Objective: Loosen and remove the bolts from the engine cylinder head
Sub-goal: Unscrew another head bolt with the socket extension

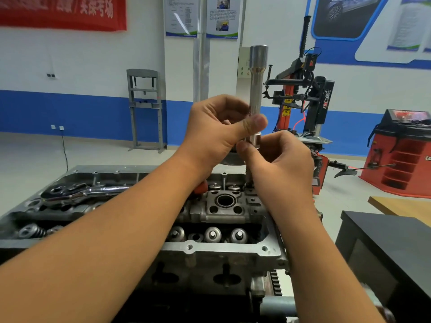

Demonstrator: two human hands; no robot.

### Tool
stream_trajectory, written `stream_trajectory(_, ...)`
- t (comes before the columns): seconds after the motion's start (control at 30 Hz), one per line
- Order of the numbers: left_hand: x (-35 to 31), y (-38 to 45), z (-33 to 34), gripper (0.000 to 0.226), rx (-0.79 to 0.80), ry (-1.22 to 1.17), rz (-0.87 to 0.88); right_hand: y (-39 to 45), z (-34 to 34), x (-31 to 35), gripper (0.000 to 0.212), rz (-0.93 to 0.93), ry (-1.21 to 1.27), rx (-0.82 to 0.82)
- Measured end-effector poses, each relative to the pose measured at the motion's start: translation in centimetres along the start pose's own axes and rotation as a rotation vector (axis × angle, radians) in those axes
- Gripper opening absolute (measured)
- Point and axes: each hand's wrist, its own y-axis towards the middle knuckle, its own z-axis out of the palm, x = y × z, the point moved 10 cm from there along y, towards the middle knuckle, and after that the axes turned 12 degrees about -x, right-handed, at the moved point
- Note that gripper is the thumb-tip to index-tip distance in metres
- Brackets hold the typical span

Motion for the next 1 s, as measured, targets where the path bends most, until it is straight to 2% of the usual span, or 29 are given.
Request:
stream_trajectory(0.1, 0.1, -0.1, 0.7, 0.014, 0.062, -0.058, -0.019, -0.2, 0.7, -0.1, 0.006, 0.027, 0.035, 0.077)
stream_trajectory(0.17, 0.5, -0.3, 1.0, 0.023, 0.092, -0.102, -0.067, -0.3, 1.4, -0.1, 0.012, 0.046, 0.062, 0.145)
stream_trajectory(0.23, 0.5, -0.2, 0.9, 0.016, 0.081, -0.079, -0.05, -0.3, 1.6, -0.1, 0.011, 0.067, 0.079, 0.168)
stream_trajectory(0.27, 0.5, -0.1, 0.8, 0.011, 0.062, -0.058, -0.027, -0.3, 1.6, 0.0, 0.008, 0.063, 0.072, 0.163)
stream_trajectory(0.37, 0.1, 0.0, 0.2, 0.02, 0.001, -0.001, 0.012, -0.3, 1.0, -0.2, 0.019, 0.058, 0.019, 0.09)
stream_trajectory(0.43, 0.2, 0.0, 0.4, 0.013, 0.033, -0.033, -0.001, -0.3, 1.0, -0.2, 0.015, 0.054, -0.002, 0.073)
stream_trajectory(0.53, 0.5, -0.3, 1.1, 0.023, 0.099, -0.079, -0.076, -0.3, 1.4, -0.3, 0.008, 0.075, 0.009, 0.128)
stream_trajectory(0.63, 0.3, -0.4, 1.2, 0.016, 0.105, -0.033, -0.052, -0.3, 1.4, -0.5, 0.009, 0.113, 0.065, 0.148)
stream_trajectory(0.73, -0.2, -0.3, 0.7, 0.02, 0.045, 0.03, 0.013, 0.0, 0.0, -0.3, 0.021, 0.07, 0.008, 0.008)
stream_trajectory(0.8, -0.3, -0.1, 0.6, 0.022, 0.047, 0.036, 0.025, 0.0, -0.2, -0.3, 0.023, 0.068, 0.005, -0.019)
stream_trajectory(0.9, -0.1, -0.6, 1.6, 0.021, 0.154, -0.029, -0.023, -0.1, 1.0, -0.6, 0.014, 0.1, 0.088, 0.093)
stream_trajectory(1.0, 0.0, -0.6, 1.8, 0.021, 0.164, -0.01, -0.012, -0.2, 1.7, -0.7, 0.021, 0.133, 0.147, 0.163)
